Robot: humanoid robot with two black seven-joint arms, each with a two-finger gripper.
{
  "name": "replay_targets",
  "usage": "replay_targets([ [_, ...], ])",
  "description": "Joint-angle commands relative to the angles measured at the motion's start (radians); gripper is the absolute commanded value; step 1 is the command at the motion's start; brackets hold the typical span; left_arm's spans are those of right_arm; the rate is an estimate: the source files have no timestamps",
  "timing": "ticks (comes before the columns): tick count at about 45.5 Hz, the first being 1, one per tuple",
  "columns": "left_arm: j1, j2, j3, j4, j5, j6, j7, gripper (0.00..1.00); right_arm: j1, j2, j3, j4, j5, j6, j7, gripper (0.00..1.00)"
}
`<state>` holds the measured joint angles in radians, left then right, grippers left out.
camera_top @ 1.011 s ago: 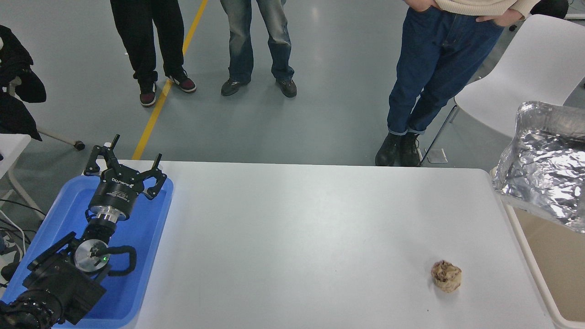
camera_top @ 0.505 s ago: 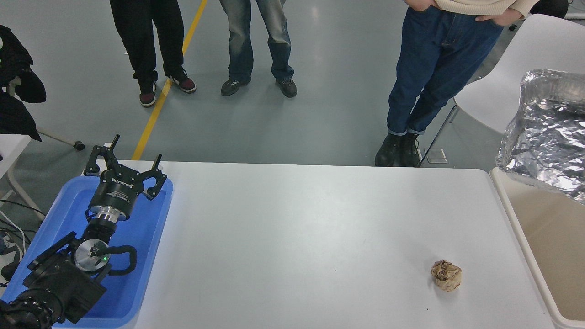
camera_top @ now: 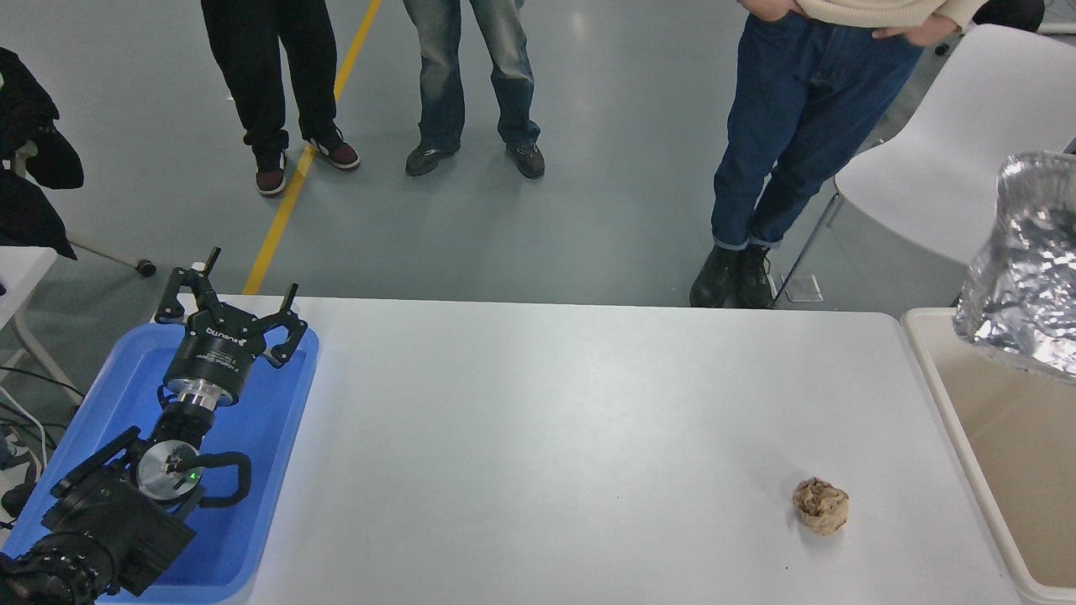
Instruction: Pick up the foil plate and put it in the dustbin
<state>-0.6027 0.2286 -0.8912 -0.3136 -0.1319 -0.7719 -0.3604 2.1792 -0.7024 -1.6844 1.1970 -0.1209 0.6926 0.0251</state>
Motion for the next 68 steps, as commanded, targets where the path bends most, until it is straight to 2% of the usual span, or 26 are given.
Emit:
replay_targets([
  [1,0.000,0.000,0.000,0.001,0.000,-0.001,0.000,1.00,-0.262,-0.051,0.092,-0.019,0.001,-0.330,0.001,0.00],
  [6,0.000,0.000,0.000,0.001,0.000,0.000,0.000,1.00,-0.355,-0.078,0.144,-0.037,0.012,-0.498,-0.001,0.00],
  [10,0.000,0.000,0.000,0.001,0.000,0.000,0.000,1.00,-0.461,-0.095,0.218,-0.105,0.012,-0.573,-0.001,0.00],
  [25,0.000,0.000,0.000,0.001,0.000,0.000,-0.002,1.00,-0.880,-0.115,0.554,-0.442,0.003,-0.588,-0.007,0.00],
  [31,0.000,0.000,0.000,0.001,0.000,0.000,-0.002,1.00,-1.038,-0.100,0.609,-0.609,0.014,-0.591,-0.037,0.00],
  [39,0.000,0.002,0.000,0.001,0.000,0.000,-0.002,1.00,-1.274,-0.048,0.854,-0.816,0.010,-0.610,-0.054,0.00],
  [45,0.000,0.002,0.000,0.001,0.000,0.000,-0.002,1.00,-1.407,0.035,0.986,-0.997,-0.002,-0.619,-0.071,0.00],
  [59,0.000,0.002,0.000,0.001,-0.002,0.000,-0.002,1.00,-1.515,0.093,1.031,-1.077,0.001,-0.755,-0.074,0.00],
  [68,0.000,0.002,0.000,0.001,0.000,0.000,-0.002,1.00,-1.535,0.107,1.048,-1.087,0.009,-0.769,-0.090,0.00],
])
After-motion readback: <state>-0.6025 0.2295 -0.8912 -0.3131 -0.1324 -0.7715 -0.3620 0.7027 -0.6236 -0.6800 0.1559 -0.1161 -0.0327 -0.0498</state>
